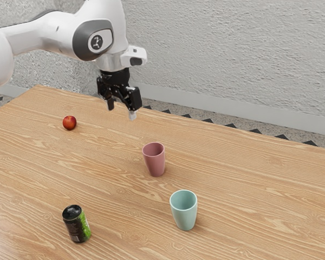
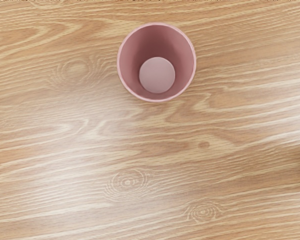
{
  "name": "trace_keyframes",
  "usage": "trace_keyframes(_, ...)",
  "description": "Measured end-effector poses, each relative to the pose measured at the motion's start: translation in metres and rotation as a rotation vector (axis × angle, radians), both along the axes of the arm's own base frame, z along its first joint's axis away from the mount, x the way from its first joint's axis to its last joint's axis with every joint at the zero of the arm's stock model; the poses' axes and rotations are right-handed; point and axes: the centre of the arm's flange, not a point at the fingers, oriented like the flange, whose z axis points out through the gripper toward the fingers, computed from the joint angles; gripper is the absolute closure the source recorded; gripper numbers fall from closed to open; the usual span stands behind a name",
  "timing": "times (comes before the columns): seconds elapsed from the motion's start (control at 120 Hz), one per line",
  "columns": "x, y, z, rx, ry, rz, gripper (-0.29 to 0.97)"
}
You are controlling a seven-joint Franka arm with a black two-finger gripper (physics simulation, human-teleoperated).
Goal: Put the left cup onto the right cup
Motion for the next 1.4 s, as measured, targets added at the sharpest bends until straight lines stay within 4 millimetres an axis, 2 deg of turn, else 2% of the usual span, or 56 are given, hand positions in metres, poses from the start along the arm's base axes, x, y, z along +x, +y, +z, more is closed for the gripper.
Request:
trace_keyframes(0.367,0.021,-0.020,-0.045,-0.025,0.008,-0.008,0.02)
trace_keyframes(0.925,0.044,-0.038,-0.111,-0.070,0.023,0.012,0.15)
trace_keyframes(1.4,0.056,-0.048,-0.143,-0.079,0.018,0.016,0.25)
